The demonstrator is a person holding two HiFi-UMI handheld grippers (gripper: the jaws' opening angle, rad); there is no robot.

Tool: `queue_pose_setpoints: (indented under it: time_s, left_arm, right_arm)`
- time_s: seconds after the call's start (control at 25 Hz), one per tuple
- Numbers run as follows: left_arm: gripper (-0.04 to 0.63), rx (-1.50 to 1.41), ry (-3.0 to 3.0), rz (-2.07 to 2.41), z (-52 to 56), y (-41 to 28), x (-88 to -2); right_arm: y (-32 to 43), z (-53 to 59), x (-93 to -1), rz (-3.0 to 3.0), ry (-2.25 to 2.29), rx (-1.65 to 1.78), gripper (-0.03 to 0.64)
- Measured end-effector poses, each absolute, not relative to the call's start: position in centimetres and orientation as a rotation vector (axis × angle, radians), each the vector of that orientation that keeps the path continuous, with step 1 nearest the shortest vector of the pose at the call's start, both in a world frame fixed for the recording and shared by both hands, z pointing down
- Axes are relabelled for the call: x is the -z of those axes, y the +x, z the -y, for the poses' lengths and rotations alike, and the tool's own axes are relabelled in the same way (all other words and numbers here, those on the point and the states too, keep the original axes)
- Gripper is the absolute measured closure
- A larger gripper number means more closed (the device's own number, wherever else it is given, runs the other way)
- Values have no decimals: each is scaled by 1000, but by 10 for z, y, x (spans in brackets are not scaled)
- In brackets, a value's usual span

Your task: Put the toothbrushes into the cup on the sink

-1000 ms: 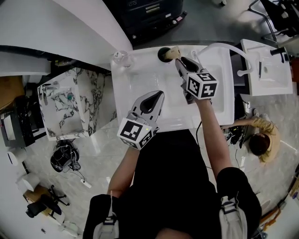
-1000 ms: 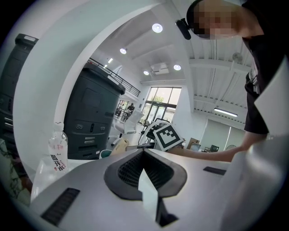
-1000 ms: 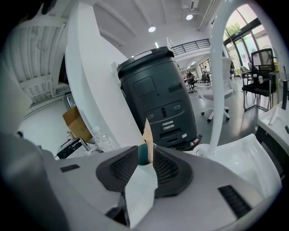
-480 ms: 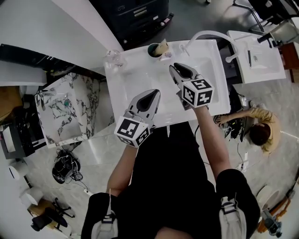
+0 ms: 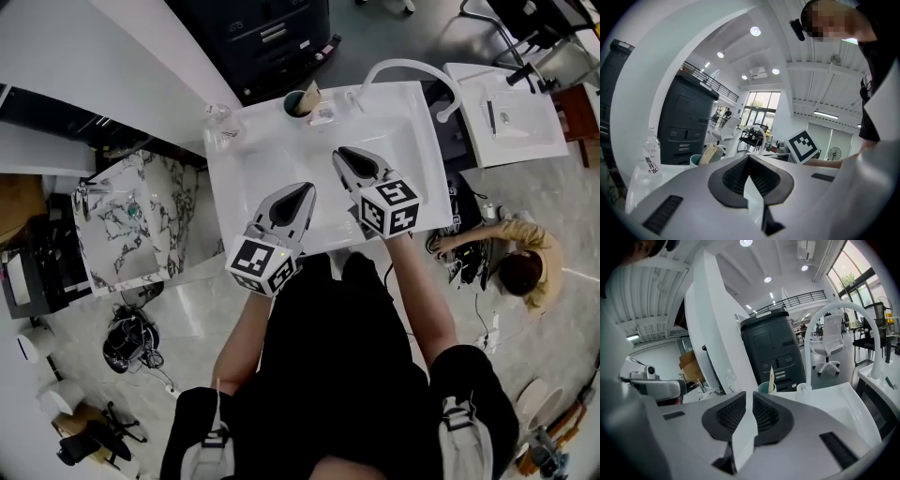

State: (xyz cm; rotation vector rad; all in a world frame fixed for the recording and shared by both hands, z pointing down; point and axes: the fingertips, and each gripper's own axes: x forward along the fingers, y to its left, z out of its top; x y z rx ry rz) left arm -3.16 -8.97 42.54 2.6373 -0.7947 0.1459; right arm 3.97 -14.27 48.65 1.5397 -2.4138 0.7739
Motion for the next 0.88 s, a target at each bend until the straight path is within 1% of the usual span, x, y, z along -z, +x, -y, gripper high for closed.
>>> queue_pose_setpoints:
  time_s: [0.2,0.6,0.88]
  left_arm:
    - [581,-151,2617,857,72,-19,-422]
    - [581,-160,2606,934,-2,15,-413]
    - [581,-145,2591,1012,-52,32,-411]
  right_arm:
    - [49,117,-479,2466,1482,-771,561]
    - [73,43,-461,2568,1367,-760,575]
    - [92,-11,-441,2634,1315,-672,581]
